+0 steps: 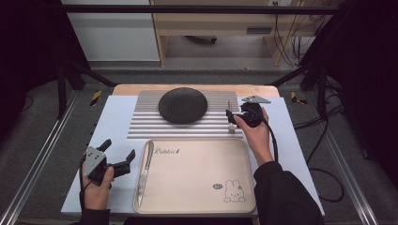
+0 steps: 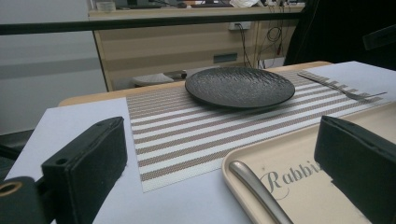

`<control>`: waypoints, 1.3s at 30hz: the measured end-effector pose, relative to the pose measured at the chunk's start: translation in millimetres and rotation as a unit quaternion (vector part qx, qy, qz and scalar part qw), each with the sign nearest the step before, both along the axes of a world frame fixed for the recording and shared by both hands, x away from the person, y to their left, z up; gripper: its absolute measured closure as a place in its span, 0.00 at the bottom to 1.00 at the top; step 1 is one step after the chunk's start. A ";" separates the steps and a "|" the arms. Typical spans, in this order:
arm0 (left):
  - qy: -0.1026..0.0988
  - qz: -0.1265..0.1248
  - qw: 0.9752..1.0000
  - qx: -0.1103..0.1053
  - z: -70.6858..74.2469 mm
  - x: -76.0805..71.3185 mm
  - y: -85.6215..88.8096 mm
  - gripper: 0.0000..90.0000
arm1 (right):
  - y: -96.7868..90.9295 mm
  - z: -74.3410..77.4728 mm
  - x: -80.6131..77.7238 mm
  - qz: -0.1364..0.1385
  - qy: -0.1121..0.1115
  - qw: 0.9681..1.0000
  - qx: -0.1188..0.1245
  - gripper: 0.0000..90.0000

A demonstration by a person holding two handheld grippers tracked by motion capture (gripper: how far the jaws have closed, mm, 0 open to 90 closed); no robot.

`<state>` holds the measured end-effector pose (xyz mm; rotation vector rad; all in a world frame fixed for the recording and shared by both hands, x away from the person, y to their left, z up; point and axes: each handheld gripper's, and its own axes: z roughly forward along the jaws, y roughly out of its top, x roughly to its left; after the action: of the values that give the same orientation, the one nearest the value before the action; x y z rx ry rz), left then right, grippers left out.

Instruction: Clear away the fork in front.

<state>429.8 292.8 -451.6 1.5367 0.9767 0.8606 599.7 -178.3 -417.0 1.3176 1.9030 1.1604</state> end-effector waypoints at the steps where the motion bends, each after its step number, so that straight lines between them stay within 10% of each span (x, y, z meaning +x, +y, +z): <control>1: -0.001 0.000 1.000 0.001 0.1 0.1 0.4 0.03 | 0.5 -2.5 2.4 -0.001 0.000 1.000 -0.002 0.22; 18: 0.001 0.001 1.000 0.001 -0.3 0.1 0.1 0.03 | 8.0 -42.6 27.7 -0.012 0.043 0.999 -0.015 0.49; 39: -0.002 -0.001 1.000 -0.001 0.7 -0.3 1.3 0.03 | 21.9 -52.5 35.7 -0.054 0.076 0.995 -0.029 0.65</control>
<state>429.5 294.1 -450.9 1.5345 0.9728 0.8608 635.4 -156.4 -469.5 1.4936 1.9292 0.9699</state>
